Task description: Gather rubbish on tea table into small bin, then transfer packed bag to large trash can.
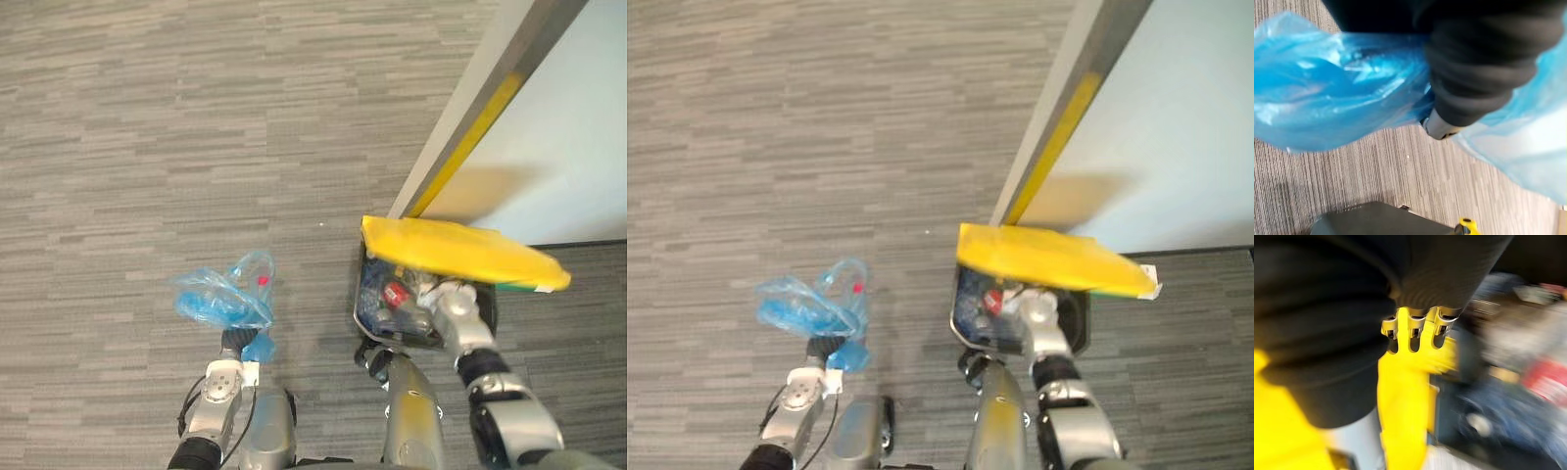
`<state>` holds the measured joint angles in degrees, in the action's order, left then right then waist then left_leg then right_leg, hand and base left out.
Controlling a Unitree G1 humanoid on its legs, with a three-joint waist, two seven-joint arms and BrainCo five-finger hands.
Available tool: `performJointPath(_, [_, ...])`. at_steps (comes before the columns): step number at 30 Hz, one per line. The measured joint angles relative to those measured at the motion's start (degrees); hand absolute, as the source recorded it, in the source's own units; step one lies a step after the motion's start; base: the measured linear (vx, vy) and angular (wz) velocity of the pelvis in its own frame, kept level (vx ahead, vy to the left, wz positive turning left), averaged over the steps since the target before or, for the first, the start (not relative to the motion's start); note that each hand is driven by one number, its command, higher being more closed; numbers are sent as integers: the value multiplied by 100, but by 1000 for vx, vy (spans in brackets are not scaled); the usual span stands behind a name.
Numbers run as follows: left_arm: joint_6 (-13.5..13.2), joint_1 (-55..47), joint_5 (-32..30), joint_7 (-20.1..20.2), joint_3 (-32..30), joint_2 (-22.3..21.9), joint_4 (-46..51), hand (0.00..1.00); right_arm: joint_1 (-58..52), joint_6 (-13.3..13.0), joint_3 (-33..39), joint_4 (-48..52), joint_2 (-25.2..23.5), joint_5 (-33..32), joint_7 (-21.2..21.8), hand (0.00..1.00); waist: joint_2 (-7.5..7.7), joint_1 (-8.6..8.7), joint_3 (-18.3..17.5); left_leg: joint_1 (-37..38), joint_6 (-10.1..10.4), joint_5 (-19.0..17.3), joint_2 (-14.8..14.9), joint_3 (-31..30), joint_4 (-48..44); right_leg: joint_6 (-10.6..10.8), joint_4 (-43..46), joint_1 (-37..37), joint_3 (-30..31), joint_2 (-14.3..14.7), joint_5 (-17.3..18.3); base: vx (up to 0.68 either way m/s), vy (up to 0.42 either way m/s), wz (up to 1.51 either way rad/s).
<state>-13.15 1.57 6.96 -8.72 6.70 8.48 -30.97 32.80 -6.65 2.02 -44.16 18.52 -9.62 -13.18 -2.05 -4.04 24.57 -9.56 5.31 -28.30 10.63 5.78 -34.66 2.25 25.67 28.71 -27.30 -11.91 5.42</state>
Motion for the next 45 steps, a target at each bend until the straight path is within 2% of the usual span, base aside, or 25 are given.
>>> performJointPath(4, [-8, 97, 74, 18, 432, 0, 454, 100, 713, 53, -75, -36, 549, 0, -95, 0, 11, 3, 274, -155, 46, -23, 220, -43, -75, 4, 5, 150, -22, 236, -4, -19, -137, -11])
performJointPath(9, [-60, 332, 109, 66, 852, -39, 929, 100, 1446, 66, -294, -225, 1078, 2, -167, 0, 8, 97, 310, -208, 57, -17, 294, -164, -102, 11, -56, 140, -108, 353, 6, -21, -86, -2])
performJointPath(17, [-131, 405, 314, 181, 1462, -12, 1602, 100, 2004, 185, -599, -634, 1200, -8, -183, 0, 28, 71, 322, -259, 106, 3, 366, -410, 21, -39, -743, -161, -405, 634, -40, -84, -75, 6])
performJointPath(18, [-160, 444, 359, 188, 1543, -8, 1741, 100, 2140, 220, -727, -633, 1199, -10, -147, 0, 56, 40, 340, -271, 91, 7, 406, -464, 112, 87, -876, -177, -511, 692, 28, -68, -98, -17])
performJointPath(19, [-172, 497, 388, 189, 1584, -18, 1748, 100, 2186, 220, -741, -633, 1198, -9, -132, 0, 18, 19, 357, -264, 101, 26, 479, -505, 188, 353, -777, -165, -601, 679, 229, -32, -135, 0])
performJointPath(20, [-195, 688, 438, 249, 1655, -32, 1760, 100, 2283, 227, -746, -634, 1229, -15, -153, 0, 13, 36, 461, -243, 176, 76, 540, -456, 214, -829, 987, 376, 350, 455, 169, 40, -170, 52])
performJointPath(21, [-228, 735, 448, 270, 1696, -41, 1856, 100, 2384, 223, -819, -648, 1270, -31, -176, 0, 132, 169, 543, -253, 367, 192, 476, -550, 105, -765, 806, 105, 739, 358, 189, 43, -189, 37])
performJointPath(22, [-235, 724, 458, 251, 1678, -88, 1898, 100, 2484, 234, -878, -654, 1260, -50, -170, 0, 112, 102, 533, -299, 386, 197, 501, -571, 37, -650, 678, 104, 694, 439, 137, 73, -155, -14])
performJointPath(23, [-246, 812, 456, 259, 1807, -73, 1916, 100, 2640, 236, -926, -660, 1274, -51, -104, 0, 123, 31, 537, -369, 305, 239, 439, -435, -88, -704, 355, 79, 437, 507, -74, 33, -93, -54])
performJointPath(24, [-245, 853, 456, 264, 1860, -62, 1916, 100, 2665, 235, -926, -674, 1279, -51, -96, 0, 115, 57, 542, -378, 273, 250, 375, -383, -93, -770, 287, 63, 355, 511, -131, 46, -71, -24])
performJointPath(25, [-243, 1002, 455, 290, 2054, -44, 1916, 100, 2666, 236, -913, -700, 1275, -57, -117, 0, 155, 96, 586, -324, 256, 230, 319, -301, 23, -1028, 260, 40, 289, 508, -279, 16, -45, 11])
performJointPath(29, [-244, 1160, 453, 271, 2158, -87, 2070, 100, 2689, 250, -960, -952, 1272, -177, -116, 0, 144, 112, 589, -310, 424, 322, 295, -330, 15, -983, 181, -99, 244, 489, -367, -22, 4, 8])
performJointPath(31, [-245, 1194, 453, 254, 2196, -80, 2097, 100, 2762, 253, -962, -1072, 1253, -177, -116, 0, 144, 107, 589, -350, 421, 321, 285, -332, -38, -944, 87, -130, 231, 490, -419, -55, 41, 5])
performJointPath(33, [-242, 1429, 437, 137, 2418, -85, 2097, 100, 2794, 267, -964, -1084, 1254, -176, -133, 0, 144, 101, 589, -474, 420, 325, 253, -346, -92, -814, -153, -163, 227, 495, -572, -108, 87, 5])
performJointPath(39, [-243, 2072, 437, -14, 2546, -117, 2252, 100, 2956, 301, -1176, -1086, 1248, -176, -141, 0, 144, 127, 588, -625, 421, 365, 218, -362, -213, -853, -355, -172, 226, 505, -802, -47, 57, 1])
performJointPath(45, [-249, 2431, 438, -117, 2585, -270, 2370, 100, 3026, 337, -1211, -1092, 1245, -176, -131, 0, 144, 138, 588, -629, 421, 369, 216, -344, -212, -887, -359, -170, 233, 505, -833, -1, 7, 0])
